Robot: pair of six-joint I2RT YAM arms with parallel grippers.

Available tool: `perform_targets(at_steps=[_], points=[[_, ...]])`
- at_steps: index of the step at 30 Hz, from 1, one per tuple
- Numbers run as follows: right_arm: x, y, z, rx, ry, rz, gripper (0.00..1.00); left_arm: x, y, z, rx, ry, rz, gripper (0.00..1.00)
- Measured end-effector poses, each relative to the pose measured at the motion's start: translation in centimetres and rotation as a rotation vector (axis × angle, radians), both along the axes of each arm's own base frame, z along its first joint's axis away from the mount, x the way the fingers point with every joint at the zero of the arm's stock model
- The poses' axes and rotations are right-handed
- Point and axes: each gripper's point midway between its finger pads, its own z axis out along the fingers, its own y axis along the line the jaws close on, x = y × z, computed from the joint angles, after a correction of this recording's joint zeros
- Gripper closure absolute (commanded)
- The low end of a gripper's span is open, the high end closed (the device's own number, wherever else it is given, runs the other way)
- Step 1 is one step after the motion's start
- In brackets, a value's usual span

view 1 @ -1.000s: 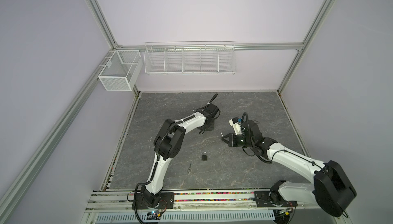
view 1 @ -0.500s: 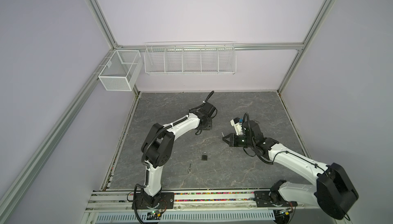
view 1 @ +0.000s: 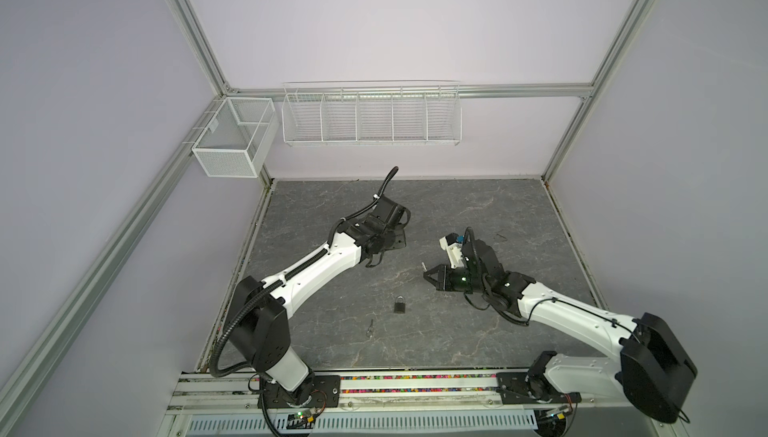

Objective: Unlock with the key
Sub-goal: 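Lift the blue padlock with the left gripper while the right gripper brings the key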

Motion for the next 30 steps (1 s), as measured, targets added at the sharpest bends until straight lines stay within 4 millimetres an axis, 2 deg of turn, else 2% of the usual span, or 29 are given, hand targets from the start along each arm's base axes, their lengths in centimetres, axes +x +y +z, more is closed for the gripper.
perform_targets(at_steps=[3, 7, 14, 19, 30], points=[[-0.1, 1.2, 0.1, 0.025, -0.001, -0.010, 0.94, -0.9, -0.4, 1.7, -0.024, -0.038, -0.001, 1.00], [-0.2, 2.7, 0.6, 0.062, -0.017, -0.025, 0.94, -1.9, -1.1, 2.7, -0.038, -0.061, -0.008, 1.00], [0.2, 4.4, 2.5, 0.156, -0.054, -0.072, 0.94, -3.0, -1.6, 2.5, -0.002, -0.075, -0.006, 1.00], [0.9, 4.6, 2.7, 0.169, -0.049, -0.114, 0.94, -3.6, -1.5, 2.3, 0.033, -0.081, -0.004, 1.00], [1.3, 5.3, 3.7, 0.233, -0.018, -0.147, 0.94, -3.4, -1.1, 2.4, 0.051, -0.097, 0.014, 1.00]])
